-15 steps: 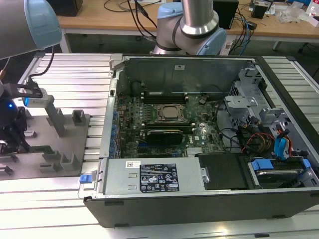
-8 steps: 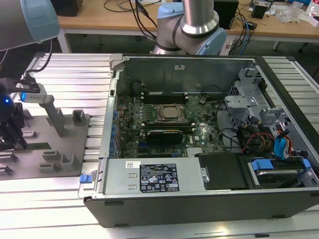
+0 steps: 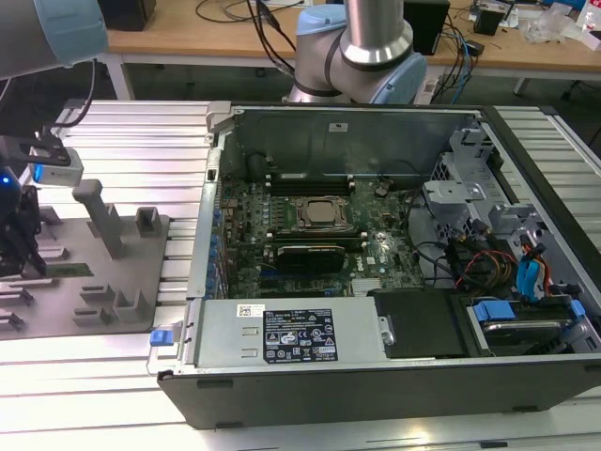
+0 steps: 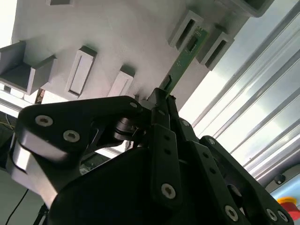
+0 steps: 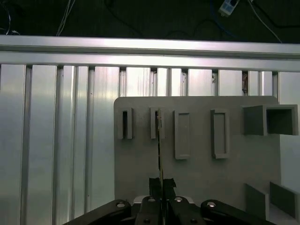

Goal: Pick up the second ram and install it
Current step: 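Pick up the second ram and move it above second insertion slot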

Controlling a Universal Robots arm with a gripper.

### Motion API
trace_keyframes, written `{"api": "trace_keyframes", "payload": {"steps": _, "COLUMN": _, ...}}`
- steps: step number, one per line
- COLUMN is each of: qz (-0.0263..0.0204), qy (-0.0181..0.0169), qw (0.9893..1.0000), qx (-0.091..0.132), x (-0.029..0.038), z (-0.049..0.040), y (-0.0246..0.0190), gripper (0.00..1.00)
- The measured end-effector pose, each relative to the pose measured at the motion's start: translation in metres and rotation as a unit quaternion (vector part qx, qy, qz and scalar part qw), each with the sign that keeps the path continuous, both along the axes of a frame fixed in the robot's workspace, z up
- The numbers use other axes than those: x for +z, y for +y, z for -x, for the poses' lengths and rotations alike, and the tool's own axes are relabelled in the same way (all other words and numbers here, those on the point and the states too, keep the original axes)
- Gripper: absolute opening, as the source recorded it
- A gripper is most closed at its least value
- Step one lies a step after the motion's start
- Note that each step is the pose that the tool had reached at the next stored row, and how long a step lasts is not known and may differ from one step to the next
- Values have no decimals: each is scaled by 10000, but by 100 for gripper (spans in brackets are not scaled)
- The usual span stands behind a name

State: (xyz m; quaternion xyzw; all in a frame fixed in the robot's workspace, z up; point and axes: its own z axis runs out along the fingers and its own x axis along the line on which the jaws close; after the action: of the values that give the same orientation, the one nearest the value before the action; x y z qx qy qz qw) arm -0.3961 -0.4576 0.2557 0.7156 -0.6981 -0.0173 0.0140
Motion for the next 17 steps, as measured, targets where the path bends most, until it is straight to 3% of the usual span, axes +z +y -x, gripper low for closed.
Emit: {"api": "trace_keyframes", "payload": {"steps": 17, "qz": 0, "qy": 0, "qw": 10000, "qx": 0, "x": 340, "z": 0, "y": 0, "gripper": 13}}
